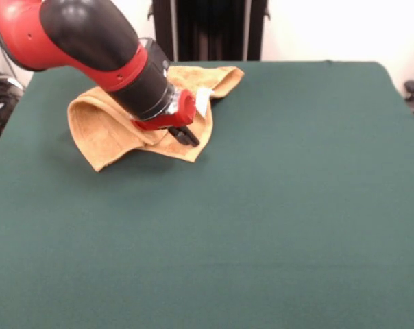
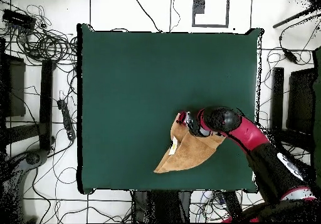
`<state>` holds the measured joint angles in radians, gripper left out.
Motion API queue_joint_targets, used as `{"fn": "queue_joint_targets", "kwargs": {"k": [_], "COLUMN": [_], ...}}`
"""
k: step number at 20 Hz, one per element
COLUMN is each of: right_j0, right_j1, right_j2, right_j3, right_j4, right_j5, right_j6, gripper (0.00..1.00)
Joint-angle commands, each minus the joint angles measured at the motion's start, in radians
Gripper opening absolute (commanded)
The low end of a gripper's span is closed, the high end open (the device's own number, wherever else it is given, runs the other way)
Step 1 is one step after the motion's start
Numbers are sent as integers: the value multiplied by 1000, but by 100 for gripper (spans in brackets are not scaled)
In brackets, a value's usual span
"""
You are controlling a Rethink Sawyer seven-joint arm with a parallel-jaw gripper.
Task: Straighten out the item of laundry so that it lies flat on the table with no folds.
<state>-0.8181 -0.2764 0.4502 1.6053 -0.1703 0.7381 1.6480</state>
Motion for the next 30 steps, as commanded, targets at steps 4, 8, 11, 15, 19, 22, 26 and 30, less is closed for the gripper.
{"fn": "queue_joint_targets", "kwargs": {"k": [4, 8, 11, 15, 19, 22, 26, 30], "right_j0": [164, 181, 175, 217, 241, 247, 250, 221], "right_j1": [234, 235, 244, 219, 195, 171, 107, 44], "right_j2": [-11, -51, -71, -165, -242, -283, -306, -309], "right_j3": [-107, -70, -81, -46, 41, 117, 226, 326], "right_j4": [-101, -73, -84, -157, -219, -278, -324, -374], "right_j5": [-756, -767, -542, -459, -456, -489, -512, -610], "right_j6": [247, 306, 214, 199, 195, 177, 164, 155], "gripper": [100, 100, 100, 100, 100, 100, 100, 100]}}
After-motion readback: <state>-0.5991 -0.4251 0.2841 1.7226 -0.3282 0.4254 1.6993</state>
